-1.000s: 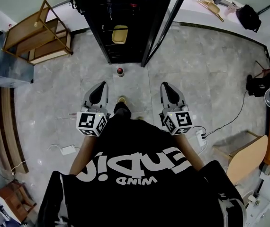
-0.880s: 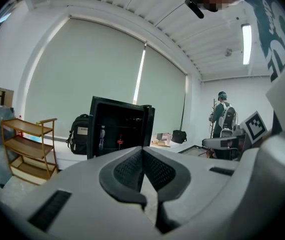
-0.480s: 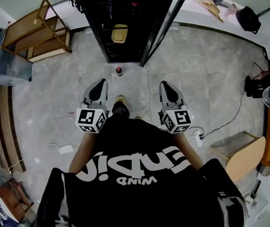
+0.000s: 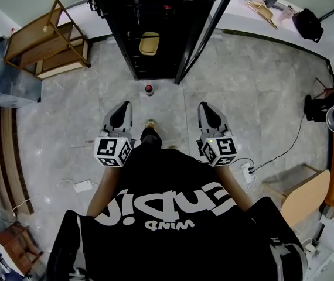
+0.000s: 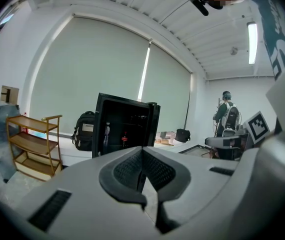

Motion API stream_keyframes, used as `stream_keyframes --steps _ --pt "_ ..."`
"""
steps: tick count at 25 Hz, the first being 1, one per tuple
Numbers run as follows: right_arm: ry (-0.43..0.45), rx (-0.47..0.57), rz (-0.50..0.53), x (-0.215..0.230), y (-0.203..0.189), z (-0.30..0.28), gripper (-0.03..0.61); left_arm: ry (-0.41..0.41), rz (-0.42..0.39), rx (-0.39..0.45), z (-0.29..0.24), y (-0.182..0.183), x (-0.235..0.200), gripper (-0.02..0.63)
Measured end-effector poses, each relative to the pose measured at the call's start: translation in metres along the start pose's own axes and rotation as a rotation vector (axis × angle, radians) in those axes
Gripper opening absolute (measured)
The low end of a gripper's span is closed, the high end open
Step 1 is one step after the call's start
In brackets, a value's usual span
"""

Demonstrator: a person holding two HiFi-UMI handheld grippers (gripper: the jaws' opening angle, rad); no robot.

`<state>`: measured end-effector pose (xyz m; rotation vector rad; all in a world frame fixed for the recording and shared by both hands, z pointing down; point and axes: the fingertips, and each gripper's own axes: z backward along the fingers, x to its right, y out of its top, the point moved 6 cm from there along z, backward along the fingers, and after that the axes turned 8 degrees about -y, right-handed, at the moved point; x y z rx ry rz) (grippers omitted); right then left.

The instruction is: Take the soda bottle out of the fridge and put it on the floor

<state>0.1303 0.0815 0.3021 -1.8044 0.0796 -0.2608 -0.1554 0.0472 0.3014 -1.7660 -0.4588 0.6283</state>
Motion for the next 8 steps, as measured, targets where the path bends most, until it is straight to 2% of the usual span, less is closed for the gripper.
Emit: stream_keyframes --steps 8 --pt "-0.01 -0.019 0.004 0.001 -0.0041 0.0067 0.025 -0.008 0.004 -0.019 0.0035 -0.0047 0.0046 0.008"
